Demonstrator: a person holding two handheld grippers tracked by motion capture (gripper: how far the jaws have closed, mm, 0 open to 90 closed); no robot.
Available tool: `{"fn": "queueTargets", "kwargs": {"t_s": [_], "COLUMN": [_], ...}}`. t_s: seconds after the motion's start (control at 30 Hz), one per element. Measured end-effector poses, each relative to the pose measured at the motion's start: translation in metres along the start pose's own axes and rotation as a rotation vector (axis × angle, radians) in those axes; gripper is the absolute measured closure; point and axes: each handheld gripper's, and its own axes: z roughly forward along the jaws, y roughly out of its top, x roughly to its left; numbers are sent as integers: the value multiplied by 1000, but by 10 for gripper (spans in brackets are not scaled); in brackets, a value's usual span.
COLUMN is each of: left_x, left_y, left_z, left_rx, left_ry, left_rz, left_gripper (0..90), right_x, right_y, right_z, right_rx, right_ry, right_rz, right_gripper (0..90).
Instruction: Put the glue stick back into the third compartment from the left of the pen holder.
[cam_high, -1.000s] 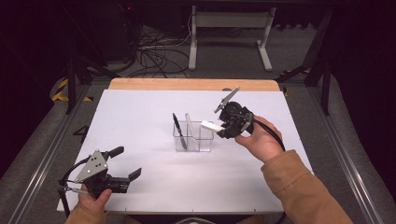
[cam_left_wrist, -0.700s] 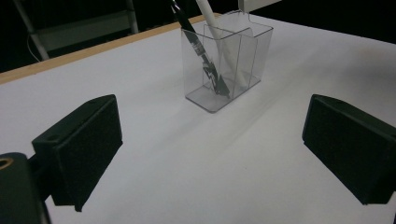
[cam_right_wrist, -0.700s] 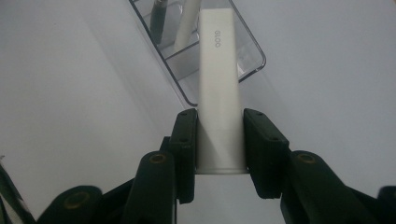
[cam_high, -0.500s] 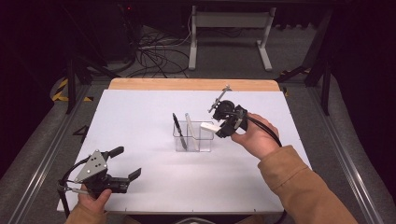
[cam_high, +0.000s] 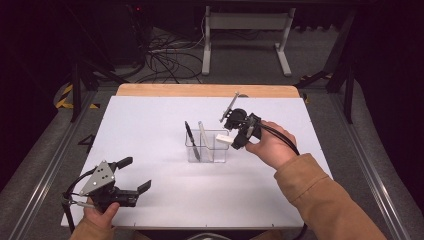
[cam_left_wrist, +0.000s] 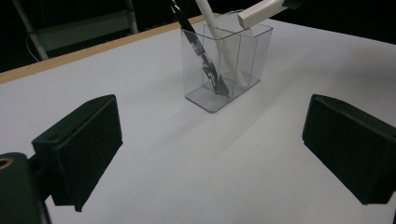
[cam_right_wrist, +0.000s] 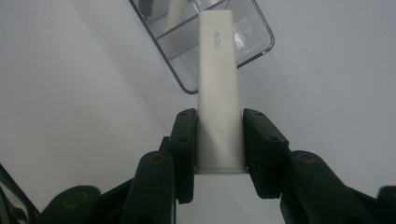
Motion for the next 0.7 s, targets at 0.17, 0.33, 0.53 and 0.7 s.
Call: {"fn": "queueTargets", "kwargs": {"t_s": [0.17,0.33,0.53,0.7], "left_x": [0,0,0,0], "left_y": [0,0,0,0], "left_z": [0,0,0,1], "left_rx": [0,0,0,0], "left_ry": [0,-2,-2,-6], "left_rz": [0,0,1,-7], "left_gripper": [53,53,53,53], "right_x": [0,1,1,2], "right_y": [1,2,4,7], "right_z": [1,2,1,0], "right_rx": [12,21,15,11], "right_ry": [4,1,1,-2], "right_rz": [-1,-2,-2,-5], "right_gripper": [663,661,659,660]}}
